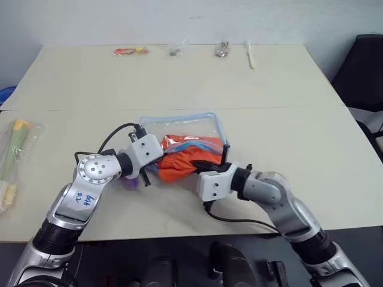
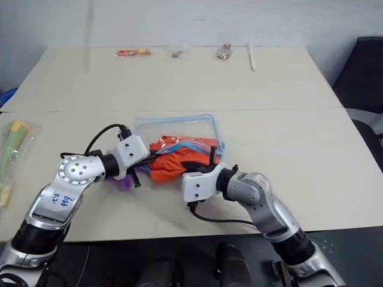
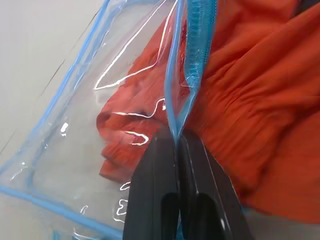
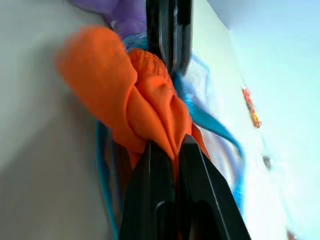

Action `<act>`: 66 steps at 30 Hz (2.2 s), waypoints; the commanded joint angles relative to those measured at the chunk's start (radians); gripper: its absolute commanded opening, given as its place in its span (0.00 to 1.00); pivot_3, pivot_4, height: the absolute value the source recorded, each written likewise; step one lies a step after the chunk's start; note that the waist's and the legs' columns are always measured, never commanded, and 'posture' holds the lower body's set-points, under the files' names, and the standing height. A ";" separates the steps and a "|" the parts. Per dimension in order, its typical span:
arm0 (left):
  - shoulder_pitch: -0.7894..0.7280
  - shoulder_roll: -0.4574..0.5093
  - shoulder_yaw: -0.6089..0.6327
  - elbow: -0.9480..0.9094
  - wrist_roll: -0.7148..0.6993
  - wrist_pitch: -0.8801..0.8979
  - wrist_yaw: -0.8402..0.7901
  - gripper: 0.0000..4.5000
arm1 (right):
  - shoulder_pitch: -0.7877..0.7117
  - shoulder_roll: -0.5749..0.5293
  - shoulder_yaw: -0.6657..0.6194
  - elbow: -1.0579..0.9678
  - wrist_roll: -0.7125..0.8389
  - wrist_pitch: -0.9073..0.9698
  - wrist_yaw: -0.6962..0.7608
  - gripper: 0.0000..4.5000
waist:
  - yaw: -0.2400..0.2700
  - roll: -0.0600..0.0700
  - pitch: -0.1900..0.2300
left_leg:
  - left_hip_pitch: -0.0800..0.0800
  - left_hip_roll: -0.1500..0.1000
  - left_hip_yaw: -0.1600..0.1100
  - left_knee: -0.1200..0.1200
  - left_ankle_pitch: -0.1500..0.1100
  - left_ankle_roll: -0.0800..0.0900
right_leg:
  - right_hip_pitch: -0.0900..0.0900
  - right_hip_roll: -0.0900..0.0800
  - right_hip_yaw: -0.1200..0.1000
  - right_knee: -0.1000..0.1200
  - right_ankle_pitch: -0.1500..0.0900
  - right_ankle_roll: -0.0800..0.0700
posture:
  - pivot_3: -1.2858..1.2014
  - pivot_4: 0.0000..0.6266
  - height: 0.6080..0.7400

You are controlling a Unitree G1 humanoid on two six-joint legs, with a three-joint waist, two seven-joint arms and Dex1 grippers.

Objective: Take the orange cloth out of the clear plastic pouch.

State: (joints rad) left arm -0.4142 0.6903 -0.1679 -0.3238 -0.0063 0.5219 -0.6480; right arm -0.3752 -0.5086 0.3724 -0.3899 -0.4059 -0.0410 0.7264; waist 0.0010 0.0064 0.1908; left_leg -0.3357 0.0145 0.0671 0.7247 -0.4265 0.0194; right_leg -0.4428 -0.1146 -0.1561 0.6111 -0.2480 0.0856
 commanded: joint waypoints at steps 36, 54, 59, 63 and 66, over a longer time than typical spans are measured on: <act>-0.102 0.235 0.305 -0.026 -0.637 0.319 -0.561 0.99 | -0.040 -0.572 -0.810 -0.201 0.864 0.535 0.228 0.00 | 0.022 0.000 0.000 | 0.001 0.001 0.000 0.002 0.000 0.001 | 0.001 0.000 0.000 0.001 0.000 0.000 | 0.52 0.24 1.00; -0.520 -0.097 0.073 0.172 -0.705 0.342 -0.531 0.99 | 0.184 -0.473 -0.523 0.668 0.126 -0.518 -0.232 0.00 | 0.013 0.005 0.002 | 0.000 -0.001 0.002 0.002 0.003 0.000 | 0.005 0.000 0.001 -0.002 0.001 0.002 | 0.52 0.24 1.00; -0.514 -0.074 0.086 0.176 -0.705 0.335 -0.547 0.99 | 0.211 -0.542 -0.518 0.755 0.093 -0.643 -0.267 0.00 | 0.011 0.005 0.002 | 0.000 0.001 0.000 0.002 0.003 0.000 | 0.005 -0.001 0.001 -0.002 0.001 0.002 | 0.52 0.24 1.00; -0.505 -0.065 0.091 0.172 -0.706 0.332 -0.552 0.99 | 0.230 -0.579 -0.503 0.815 0.086 -0.735 -0.271 0.00 | 0.019 0.005 0.002 | 0.000 0.002 0.000 0.002 0.003 0.001 | 0.006 -0.001 0.001 -0.002 0.001 0.002 | 0.52 0.24 1.00; -0.497 -0.063 0.090 0.166 -0.699 0.321 -0.556 1.00 | 0.241 -0.589 -0.501 0.842 0.125 -0.750 -0.235 0.11 | 0.021 0.005 0.002 | 0.001 0.002 0.000 0.002 0.003 0.001 | 0.007 -0.001 0.001 -0.003 0.001 0.002 | 0.52 0.24 1.00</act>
State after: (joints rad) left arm -0.9120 0.6199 -0.0960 -0.1426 -0.7005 0.8620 -1.1953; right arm -0.1404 -1.0640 -0.1221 0.4440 -0.3161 -0.7715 0.4800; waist 0.0220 0.0119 0.1927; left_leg -0.3352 0.0164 0.0665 0.7272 -0.4235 0.0200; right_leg -0.4356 -0.1158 -0.1557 0.6082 -0.2466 0.0879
